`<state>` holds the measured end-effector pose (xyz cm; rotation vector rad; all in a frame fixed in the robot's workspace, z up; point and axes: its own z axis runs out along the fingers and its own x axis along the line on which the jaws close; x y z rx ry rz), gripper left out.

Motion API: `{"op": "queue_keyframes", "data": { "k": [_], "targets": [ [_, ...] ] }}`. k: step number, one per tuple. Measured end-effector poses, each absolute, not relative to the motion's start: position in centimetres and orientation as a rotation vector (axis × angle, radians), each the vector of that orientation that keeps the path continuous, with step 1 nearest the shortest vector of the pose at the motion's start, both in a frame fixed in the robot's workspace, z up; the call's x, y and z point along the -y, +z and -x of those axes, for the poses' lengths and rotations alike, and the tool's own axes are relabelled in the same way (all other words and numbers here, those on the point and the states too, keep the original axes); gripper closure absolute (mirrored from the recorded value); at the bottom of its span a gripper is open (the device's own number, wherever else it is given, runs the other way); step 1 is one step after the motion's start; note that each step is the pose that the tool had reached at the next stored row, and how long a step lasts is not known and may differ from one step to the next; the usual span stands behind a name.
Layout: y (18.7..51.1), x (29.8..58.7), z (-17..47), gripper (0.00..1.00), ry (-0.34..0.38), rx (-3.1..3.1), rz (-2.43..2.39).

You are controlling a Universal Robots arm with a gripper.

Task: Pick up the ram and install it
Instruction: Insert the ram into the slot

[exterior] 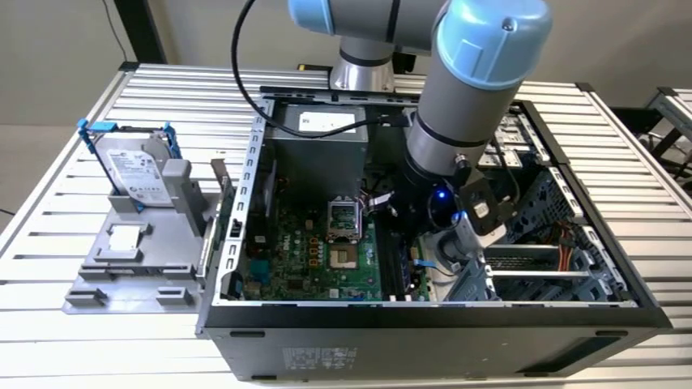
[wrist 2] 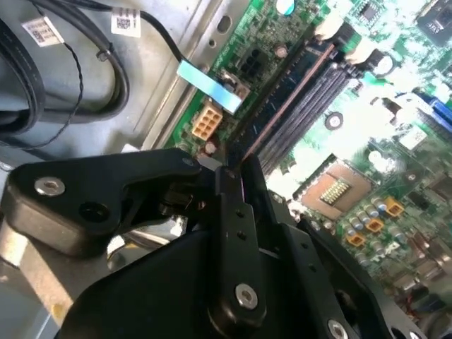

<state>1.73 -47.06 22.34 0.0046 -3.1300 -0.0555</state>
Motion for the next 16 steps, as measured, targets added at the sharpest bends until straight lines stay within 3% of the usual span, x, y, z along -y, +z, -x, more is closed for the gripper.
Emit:
{"op": "queue_keyframes", "data": {
  "k": [8, 9, 16],
  "targets": [
    [24.5, 47.1, -1.7, 0.0, -0.061, 3.129, -0.005],
    [24.5, 47.1, -1.7, 1.0, -0.062, 3.129, -0.004],
    [24.5, 47.1, -1.7, 1.0, -0.07, 3.128, -0.005]
  ]
}}
